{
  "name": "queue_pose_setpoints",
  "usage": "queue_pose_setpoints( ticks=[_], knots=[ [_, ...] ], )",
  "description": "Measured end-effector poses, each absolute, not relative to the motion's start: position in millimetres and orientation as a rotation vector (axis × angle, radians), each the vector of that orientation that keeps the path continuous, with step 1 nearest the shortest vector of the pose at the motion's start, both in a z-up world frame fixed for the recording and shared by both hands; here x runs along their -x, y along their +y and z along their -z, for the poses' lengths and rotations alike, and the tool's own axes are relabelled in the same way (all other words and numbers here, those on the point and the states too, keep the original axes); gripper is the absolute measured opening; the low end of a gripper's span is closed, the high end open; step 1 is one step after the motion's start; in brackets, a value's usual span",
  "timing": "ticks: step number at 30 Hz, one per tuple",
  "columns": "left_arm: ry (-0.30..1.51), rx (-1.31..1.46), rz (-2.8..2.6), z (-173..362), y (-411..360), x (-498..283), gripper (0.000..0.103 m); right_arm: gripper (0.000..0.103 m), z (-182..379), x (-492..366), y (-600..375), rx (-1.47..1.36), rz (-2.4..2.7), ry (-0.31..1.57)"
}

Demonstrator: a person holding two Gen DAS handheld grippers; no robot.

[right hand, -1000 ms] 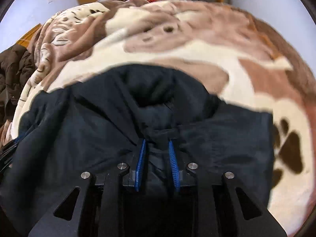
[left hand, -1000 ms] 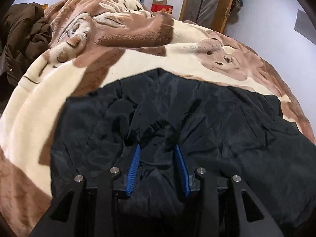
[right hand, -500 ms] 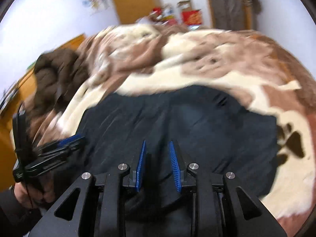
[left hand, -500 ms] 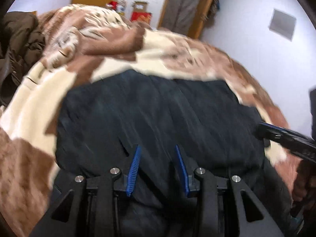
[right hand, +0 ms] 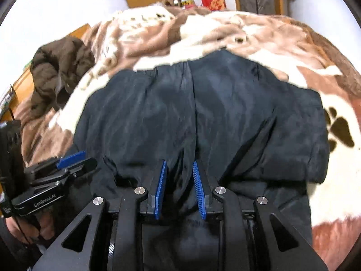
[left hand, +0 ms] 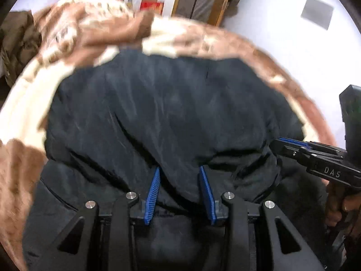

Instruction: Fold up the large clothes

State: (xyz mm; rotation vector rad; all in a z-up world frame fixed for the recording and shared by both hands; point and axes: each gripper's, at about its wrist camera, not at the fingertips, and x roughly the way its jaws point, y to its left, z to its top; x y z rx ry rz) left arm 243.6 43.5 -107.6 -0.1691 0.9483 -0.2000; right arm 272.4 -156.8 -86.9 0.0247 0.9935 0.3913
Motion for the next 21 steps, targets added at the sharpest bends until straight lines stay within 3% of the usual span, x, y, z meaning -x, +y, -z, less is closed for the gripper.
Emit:
queue_pose_setpoints(
  ticks=[4,21],
  knots=[
    [0.99,0.177,0.175,132,40,-258,0.039,0.024,121,-284,-158,-0.015,-0.372,1.024],
    [0.969,0.132,0.136,142,29,-265,0.039,0.024,141,-292,-145,0.012,-0.353,0.997]
  ],
)
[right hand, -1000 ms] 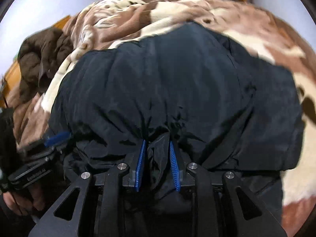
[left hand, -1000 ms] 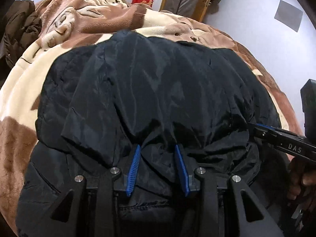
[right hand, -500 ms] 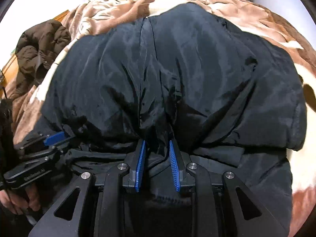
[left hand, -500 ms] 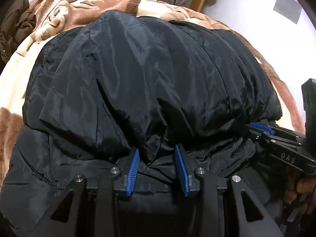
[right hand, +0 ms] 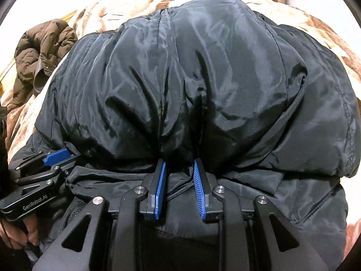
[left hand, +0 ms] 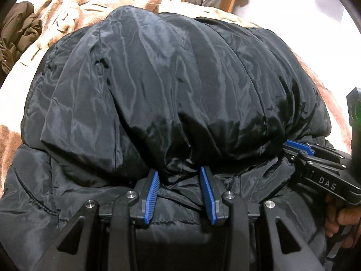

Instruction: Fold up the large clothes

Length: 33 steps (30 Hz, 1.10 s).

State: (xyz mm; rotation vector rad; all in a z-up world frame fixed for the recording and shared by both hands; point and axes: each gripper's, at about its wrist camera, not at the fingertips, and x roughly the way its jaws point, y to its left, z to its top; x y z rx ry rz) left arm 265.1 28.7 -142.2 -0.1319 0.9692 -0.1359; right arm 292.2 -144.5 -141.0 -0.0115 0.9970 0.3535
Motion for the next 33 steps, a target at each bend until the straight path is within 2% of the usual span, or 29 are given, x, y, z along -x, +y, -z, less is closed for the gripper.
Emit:
queue_pose_setpoints(
  ticks=[5,11,16,22,33],
  knots=[
    [0.961,0.107,0.123,139,23,-262,0.039,0.024,136,-287,-141,0.045,-0.335,0.992],
    [0.951,0.11,0.118,106,20,-243,0.039,0.026,98,-266,-148,0.014,-0.307,0.981],
    [0.897,0.086,0.128,70,21,-196,0.039,0.029,61,-219,-170,0.007,-0.298,0.915],
    [0.857,0.084,0.137,41,28,-133,0.039,0.037,43,-154,-196,-0.006,-0.292,0.888],
    [0.859,0.095,0.097,35,50,-46,0.039,0.044,43,-61,-227,-0.005,-0.278,0.895]
  ],
)
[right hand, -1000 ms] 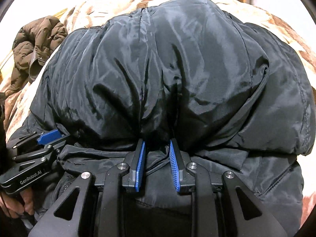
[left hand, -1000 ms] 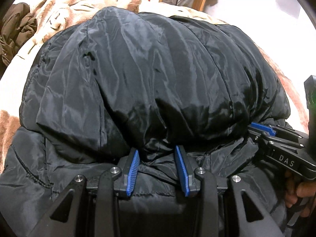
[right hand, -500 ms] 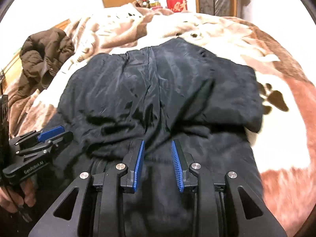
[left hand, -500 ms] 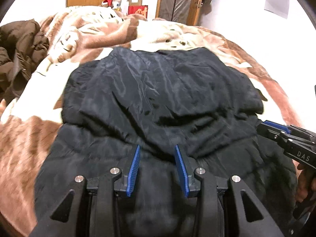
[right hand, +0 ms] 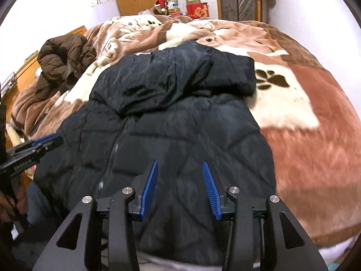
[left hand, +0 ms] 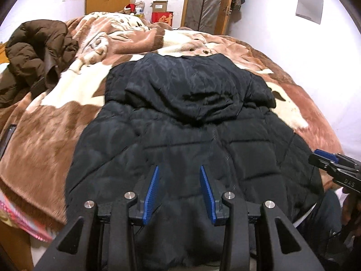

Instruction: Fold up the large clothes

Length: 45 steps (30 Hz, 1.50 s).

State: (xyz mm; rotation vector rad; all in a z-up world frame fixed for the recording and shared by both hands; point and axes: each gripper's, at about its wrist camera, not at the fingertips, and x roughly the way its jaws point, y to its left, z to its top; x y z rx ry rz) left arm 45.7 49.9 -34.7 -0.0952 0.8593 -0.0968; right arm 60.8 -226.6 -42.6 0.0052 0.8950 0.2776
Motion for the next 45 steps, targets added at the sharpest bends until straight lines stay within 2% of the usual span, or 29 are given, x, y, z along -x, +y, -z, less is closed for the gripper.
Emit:
queue_pose_setpoints(
  ticks=[4,7,11,22,24,26,31,35,45],
  knots=[
    [0.866,0.086,0.069,36,57,-33,0.039,0.052,48,-45,-238,-0.012,-0.251,0.902],
    [0.863,0.085,0.057,35,61,-31,0.039,0.052,52,-42,-248,-0.033,-0.229,0.911],
    [0.853,0.064,0.038,34,64,-31,0.046,0.052,54,-43,-258,-0.048,-0.209,0.913],
    [0.882,0.054,-0.035,49,88,-45,0.051,0.054,64,-58,-286,-0.08,-0.133,0.939],
    [0.888,0.048,-0.059,54,95,-48,0.053,0.061,65,-62,-292,-0.089,-0.111,0.943],
    [0.901,0.053,-0.077,60,105,-53,0.055,0.064,67,-65,-300,-0.101,-0.093,0.946],
    [0.951,0.077,-0.135,78,136,-61,0.056,0.064,83,-74,-316,-0.146,-0.07,1.002],
    [0.971,0.09,-0.139,89,148,-63,0.064,0.064,98,-76,-320,-0.181,-0.069,1.054],
    [1.029,0.152,-0.087,104,149,-62,0.068,0.064,115,-75,-322,-0.276,-0.125,1.131]
  ],
)
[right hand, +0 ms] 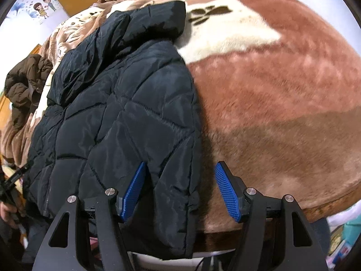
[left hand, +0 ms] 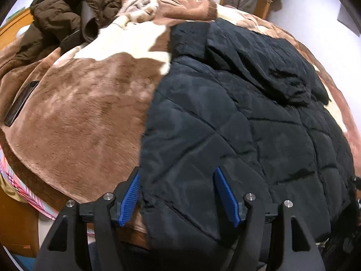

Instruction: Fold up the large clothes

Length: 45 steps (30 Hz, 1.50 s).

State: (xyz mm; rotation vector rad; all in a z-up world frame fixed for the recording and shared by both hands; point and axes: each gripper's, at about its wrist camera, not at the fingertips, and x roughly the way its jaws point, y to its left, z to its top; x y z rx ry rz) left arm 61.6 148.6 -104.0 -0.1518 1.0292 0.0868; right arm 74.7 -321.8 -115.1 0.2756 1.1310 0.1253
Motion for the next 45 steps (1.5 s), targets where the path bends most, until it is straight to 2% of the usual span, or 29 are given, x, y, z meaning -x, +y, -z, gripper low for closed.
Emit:
queue_pose_setpoints(
  ticks=[8,9,10,11,12,14,16,17,24,33,38,45],
  knots=[
    [1.106,0.167,-0.091,119,139,-61,0.07,0.063,123,-73,-313,-0.274,-0.15,1.18],
    [1.118,0.169,-0.093,122,139,-63,0.07,0.052,124,-74,-313,-0.278,-0.156,1.186],
    [1.125,0.176,-0.096,123,138,-65,0.069,0.045,126,-75,-311,-0.289,-0.169,1.195],
    [1.128,0.182,-0.092,124,138,-66,0.062,0.039,124,-76,-308,-0.279,-0.166,1.196],
    [1.127,0.181,-0.085,123,137,-66,0.057,0.029,122,-76,-304,-0.261,-0.171,1.191],
    [1.106,0.169,-0.06,114,132,-64,0.029,0.019,114,-76,-299,-0.25,-0.181,1.178],
    [1.074,0.166,-0.038,99,130,-60,0.019,0.015,102,-75,-298,-0.257,-0.197,1.157],
    [1.045,0.178,-0.02,86,131,-58,0.017,0.014,92,-74,-301,-0.279,-0.213,1.134],
    [0.849,0.247,0.042,6,143,-33,0.015,0.012,20,-48,-315,-0.314,-0.311,0.985],
    [0.821,0.36,0.092,-6,151,3,0.015,0.012,9,0,-330,-0.427,-0.328,0.959],
    [0.786,0.401,0.098,-20,157,-19,0.016,0.012,-17,-30,-328,-0.452,-0.364,0.879],
    [0.741,0.477,0.084,-45,179,-89,0.017,0.012,-55,-110,-326,-0.468,-0.363,0.791]
  ],
)
